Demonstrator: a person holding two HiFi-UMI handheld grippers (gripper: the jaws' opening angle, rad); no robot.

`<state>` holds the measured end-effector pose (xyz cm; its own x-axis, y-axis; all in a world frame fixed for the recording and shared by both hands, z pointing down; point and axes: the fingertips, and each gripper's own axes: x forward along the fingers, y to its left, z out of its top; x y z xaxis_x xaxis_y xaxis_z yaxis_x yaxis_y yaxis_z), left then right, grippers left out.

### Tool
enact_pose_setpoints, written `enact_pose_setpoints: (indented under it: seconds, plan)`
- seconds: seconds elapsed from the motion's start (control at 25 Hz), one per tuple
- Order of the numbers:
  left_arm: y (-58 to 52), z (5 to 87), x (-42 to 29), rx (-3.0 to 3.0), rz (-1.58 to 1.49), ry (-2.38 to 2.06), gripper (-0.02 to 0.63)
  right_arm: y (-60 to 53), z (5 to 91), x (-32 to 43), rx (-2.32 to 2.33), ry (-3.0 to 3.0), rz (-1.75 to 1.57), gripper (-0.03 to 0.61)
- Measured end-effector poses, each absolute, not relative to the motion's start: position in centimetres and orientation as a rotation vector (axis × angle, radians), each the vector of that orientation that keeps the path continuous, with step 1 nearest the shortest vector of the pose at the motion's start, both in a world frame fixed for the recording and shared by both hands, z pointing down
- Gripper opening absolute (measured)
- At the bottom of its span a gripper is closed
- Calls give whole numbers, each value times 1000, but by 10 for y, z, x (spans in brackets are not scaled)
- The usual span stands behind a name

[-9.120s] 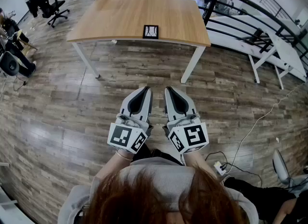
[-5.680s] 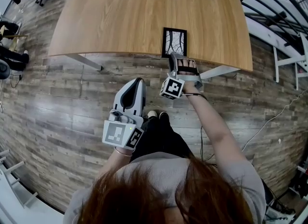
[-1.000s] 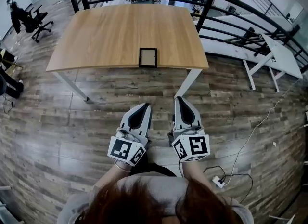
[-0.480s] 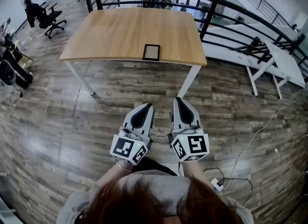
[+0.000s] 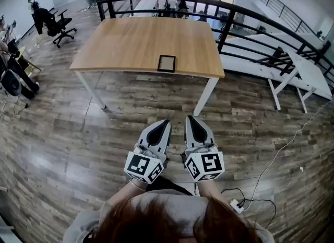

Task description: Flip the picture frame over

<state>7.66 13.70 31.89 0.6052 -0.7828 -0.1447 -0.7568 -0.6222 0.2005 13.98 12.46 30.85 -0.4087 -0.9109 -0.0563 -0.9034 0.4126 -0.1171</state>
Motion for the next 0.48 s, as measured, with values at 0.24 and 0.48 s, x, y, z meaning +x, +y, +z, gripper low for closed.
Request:
enact_pose_setpoints:
  seconds: [0.24,0.48]
  plan:
    - [135,312,72,2720,-342,-1308,8,122,300,128,-1585,2549,-98,15]
    - [140,312,67,2730,-363,-1320,8,127,300,117,-1564,2567,-66,15]
